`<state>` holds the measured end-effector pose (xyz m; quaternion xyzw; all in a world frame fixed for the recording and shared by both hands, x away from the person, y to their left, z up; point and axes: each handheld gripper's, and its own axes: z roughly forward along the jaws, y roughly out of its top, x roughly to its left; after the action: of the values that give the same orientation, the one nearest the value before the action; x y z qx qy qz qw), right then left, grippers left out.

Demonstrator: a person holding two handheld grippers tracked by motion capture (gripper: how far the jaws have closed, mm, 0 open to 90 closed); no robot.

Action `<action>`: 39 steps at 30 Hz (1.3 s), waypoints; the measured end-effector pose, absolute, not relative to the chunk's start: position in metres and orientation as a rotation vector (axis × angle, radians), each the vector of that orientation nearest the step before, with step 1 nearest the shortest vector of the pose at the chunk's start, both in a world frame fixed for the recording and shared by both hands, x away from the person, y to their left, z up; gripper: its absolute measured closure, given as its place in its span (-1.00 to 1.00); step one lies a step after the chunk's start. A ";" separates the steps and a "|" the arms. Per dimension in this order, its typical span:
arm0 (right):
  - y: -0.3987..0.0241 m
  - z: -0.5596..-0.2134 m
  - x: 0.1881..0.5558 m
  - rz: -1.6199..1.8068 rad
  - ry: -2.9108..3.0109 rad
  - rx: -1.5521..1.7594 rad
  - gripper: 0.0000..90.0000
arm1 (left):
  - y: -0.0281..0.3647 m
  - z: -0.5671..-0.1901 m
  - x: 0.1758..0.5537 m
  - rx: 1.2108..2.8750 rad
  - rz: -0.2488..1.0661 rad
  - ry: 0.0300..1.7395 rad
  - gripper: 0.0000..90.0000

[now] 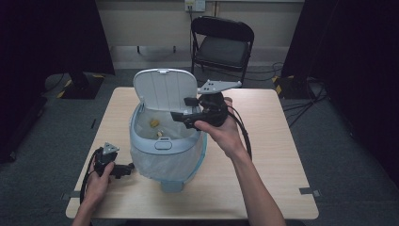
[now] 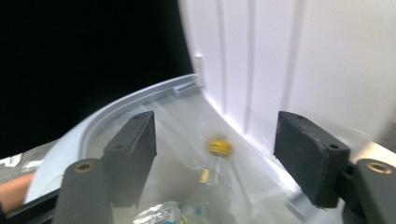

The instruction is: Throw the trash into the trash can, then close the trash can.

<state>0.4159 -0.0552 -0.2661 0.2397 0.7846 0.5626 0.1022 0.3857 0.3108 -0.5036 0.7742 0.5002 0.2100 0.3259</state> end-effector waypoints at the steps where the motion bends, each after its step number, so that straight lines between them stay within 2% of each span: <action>1: -0.057 -0.266 0.416 1.653 2.310 0.718 -0.36 | 0.311 -0.504 0.386 2.029 0.550 1.311 -0.99; 11: -0.089 -0.268 0.422 1.602 2.208 0.831 -0.45 | 0.311 -0.504 0.386 2.030 0.551 1.310 -0.99; 17: -0.105 -0.271 0.442 1.583 2.160 0.894 -0.54 | 0.311 -0.504 0.387 2.036 0.544 1.301 -1.00; 28: -0.112 -0.276 0.466 1.492 2.121 1.017 -0.54 | 0.312 -0.504 0.387 2.037 0.542 1.299 -1.00; 39: -0.096 -0.266 0.489 1.558 2.069 1.012 -0.48 | 0.311 -0.504 0.387 2.036 0.543 1.300 -1.00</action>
<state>0.4887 -0.0961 -0.2659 0.3580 0.7320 0.5511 0.1794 0.3870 0.3115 -0.5036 0.7773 0.4961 0.2072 0.3267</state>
